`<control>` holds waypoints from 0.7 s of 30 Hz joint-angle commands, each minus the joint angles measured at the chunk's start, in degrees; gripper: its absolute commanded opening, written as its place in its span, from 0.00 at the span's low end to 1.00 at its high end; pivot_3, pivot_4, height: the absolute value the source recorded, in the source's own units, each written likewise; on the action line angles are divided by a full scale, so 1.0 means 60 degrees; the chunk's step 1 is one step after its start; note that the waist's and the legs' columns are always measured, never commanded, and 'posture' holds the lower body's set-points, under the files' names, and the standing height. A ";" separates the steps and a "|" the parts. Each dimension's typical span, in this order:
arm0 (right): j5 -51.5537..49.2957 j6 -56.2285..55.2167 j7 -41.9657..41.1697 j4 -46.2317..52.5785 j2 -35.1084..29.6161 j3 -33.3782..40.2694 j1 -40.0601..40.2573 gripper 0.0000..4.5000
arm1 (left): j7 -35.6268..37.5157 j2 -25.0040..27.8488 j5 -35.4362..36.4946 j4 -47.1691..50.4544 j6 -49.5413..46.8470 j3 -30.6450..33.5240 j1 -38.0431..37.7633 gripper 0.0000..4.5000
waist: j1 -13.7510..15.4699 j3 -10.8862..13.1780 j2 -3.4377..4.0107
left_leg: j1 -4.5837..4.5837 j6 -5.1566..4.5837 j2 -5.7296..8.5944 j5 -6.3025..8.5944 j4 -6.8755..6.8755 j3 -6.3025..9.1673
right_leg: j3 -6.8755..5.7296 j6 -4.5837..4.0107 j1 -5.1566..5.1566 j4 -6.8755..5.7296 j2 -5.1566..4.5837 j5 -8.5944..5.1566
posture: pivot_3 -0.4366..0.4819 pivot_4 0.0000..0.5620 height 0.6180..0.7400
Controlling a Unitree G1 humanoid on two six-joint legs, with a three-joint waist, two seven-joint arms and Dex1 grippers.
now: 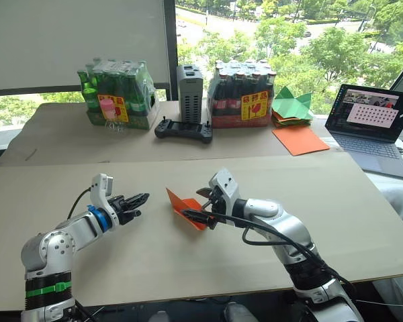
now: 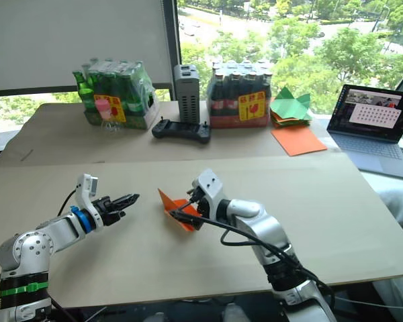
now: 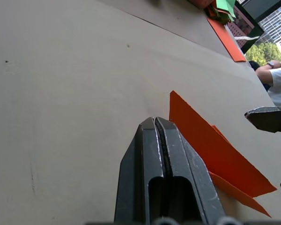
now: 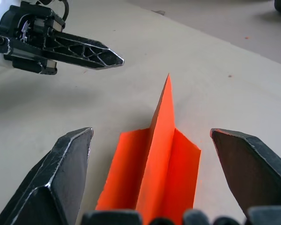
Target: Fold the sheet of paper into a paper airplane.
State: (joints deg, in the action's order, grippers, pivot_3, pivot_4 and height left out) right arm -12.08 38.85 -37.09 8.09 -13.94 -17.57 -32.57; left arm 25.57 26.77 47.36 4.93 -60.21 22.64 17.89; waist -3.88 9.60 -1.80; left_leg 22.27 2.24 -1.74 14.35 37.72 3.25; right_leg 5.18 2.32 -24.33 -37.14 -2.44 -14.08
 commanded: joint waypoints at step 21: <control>0.0634 -0.0266 0.0136 -0.0404 0.0097 -0.0403 -0.0445 0.94 | 0.4335 0.3777 0.0127 0.2095 0.1172 -0.0789 -0.1318 0.00 | -0.0004 0.0003 0.0004 | 0.0001 0.0000 -0.0003 0.0000 -0.0001 -0.0009 | 0.0001 -0.0001 -0.0003 0.0005 0.0002 -0.0001 | 0.48 0.27 1.00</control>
State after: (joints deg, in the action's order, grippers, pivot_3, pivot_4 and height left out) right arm -8.37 38.83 -36.29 4.88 -13.91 -19.86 -35.00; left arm 50.75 48.53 48.89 16.82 -54.94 18.06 9.02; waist -3.90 9.62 -1.78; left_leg 22.27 2.24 -1.76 14.35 37.71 3.19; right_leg 5.19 2.32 -24.34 -37.11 -2.43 -14.09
